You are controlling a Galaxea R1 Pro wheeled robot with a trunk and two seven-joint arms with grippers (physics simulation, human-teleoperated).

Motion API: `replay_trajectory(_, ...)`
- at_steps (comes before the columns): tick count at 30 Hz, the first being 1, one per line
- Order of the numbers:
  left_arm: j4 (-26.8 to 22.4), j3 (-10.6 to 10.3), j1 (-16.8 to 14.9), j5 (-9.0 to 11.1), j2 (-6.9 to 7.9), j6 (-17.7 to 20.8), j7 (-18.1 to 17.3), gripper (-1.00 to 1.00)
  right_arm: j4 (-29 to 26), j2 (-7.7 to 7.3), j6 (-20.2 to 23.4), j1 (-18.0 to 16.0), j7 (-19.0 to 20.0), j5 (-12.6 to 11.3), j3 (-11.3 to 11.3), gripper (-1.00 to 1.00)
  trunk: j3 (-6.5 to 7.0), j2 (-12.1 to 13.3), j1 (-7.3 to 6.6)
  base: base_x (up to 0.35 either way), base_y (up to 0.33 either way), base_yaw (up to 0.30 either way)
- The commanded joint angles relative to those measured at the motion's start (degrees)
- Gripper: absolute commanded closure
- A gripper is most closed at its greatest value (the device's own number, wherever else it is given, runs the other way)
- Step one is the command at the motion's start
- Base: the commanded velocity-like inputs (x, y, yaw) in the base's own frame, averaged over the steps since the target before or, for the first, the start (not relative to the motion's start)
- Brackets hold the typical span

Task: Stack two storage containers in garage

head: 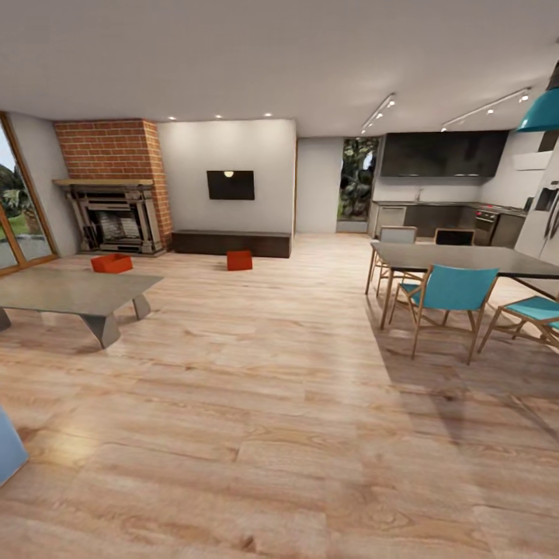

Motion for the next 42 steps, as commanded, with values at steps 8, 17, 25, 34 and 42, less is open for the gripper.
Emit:
replay_trajectory(8, -0.13, 0.03, 0.00, 0.46, -0.01, 0.35, 0.01, -1.00, 0.12, 0.01, -0.17, -0.08, -0.22, 0.02, 0.48, -1.00, -0.06, -0.03, 0.03, 0.323, 0.000, 0.000)
replay_trajectory(17, -0.13, 0.03, 0.00, 0.47, -0.01, 0.35, 0.01, -1.00, 0.12, 0.01, -0.14, -0.07, -0.22, 0.03, 0.47, -1.00, -0.06, -0.03, 0.03, 0.323, 0.000, 0.000)
replay_trajectory(25, -0.13, 0.03, 0.00, 0.54, 0.06, 0.35, 0.01, -1.00, 0.12, 0.01, -0.14, -0.06, -0.22, 0.03, 0.49, -1.00, -0.06, -0.03, 0.03, 0.323, 0.000, 0.000)
replay_trajectory(34, -0.13, 0.03, 0.00, 0.62, 0.08, 0.44, 0.01, -1.00, 0.12, 0.01, -0.14, -0.07, -0.22, 0.05, 0.44, -1.00, -0.06, -0.03, 0.03, 0.323, 0.000, 0.000)
replay_trajectory(42, -0.13, 0.03, 0.00, 0.55, 0.07, 0.38, 0.01, -1.00, 0.12, 0.01, -0.14, -0.07, -0.22, 0.12, 0.30, -1.00, -0.06, -0.03, 0.03, 0.323, 0.000, 0.000)
